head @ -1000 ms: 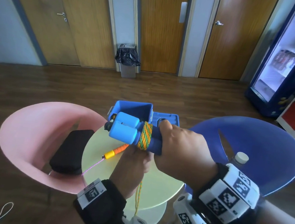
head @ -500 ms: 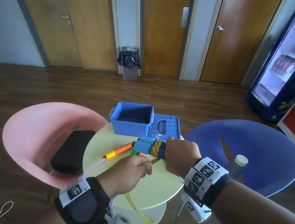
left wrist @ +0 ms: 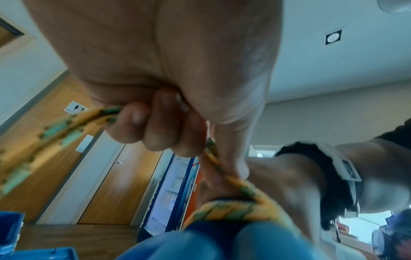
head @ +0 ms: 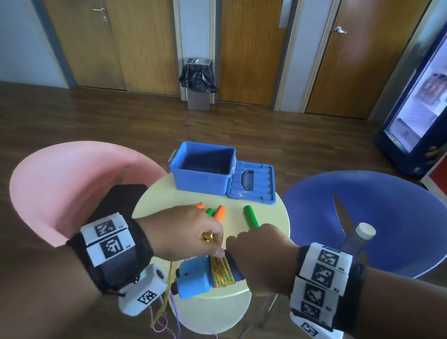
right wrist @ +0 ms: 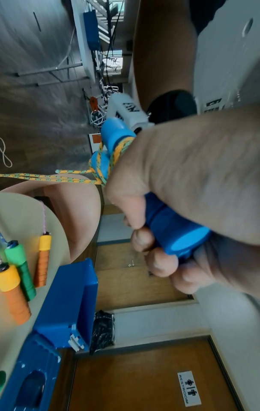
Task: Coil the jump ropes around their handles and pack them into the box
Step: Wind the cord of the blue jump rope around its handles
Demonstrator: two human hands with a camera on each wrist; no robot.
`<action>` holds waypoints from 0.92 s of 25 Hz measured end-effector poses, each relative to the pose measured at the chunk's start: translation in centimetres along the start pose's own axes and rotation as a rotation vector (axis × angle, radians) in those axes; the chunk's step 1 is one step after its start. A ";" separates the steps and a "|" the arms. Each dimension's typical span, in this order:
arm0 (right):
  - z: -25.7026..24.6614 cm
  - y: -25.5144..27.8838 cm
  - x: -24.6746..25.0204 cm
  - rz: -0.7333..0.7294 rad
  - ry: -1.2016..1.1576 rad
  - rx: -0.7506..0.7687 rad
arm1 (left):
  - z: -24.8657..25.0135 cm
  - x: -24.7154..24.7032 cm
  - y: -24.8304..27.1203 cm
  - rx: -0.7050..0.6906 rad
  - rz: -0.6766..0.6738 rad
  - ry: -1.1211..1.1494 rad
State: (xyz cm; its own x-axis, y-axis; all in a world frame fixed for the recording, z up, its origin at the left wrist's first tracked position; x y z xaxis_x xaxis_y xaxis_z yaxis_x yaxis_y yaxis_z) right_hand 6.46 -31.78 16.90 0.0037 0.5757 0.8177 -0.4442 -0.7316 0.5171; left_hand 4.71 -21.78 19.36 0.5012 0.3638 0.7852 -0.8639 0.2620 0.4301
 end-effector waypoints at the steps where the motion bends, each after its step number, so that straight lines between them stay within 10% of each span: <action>1: -0.1 0.5 0.3 0.018 -0.001 0.013 | 0.1 -0.1 0.0 -0.041 -0.017 0.016; 23: 0.2 5.6 6.2 0.391 -0.037 0.160 | 0.2 1.5 2.2 -0.465 0.067 0.720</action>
State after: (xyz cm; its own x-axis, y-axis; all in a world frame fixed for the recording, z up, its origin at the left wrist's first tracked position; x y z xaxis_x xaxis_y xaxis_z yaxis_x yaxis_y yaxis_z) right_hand 4.18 -32.39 24.95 -0.1043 0.2318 0.9672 -0.2740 -0.9415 0.1961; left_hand 3.55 -20.80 21.57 0.4947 0.8290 0.2608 -0.8638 0.5019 0.0434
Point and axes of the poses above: each hand's wrist, its own y-axis away from the middle knuckle, its own x-axis out of the back of the hand, z = x × y, the point moved 8 cm from there along -y, towards the middle knuckle, and after that the axes turned 13 degrees about -z, right-handed, at the moved point
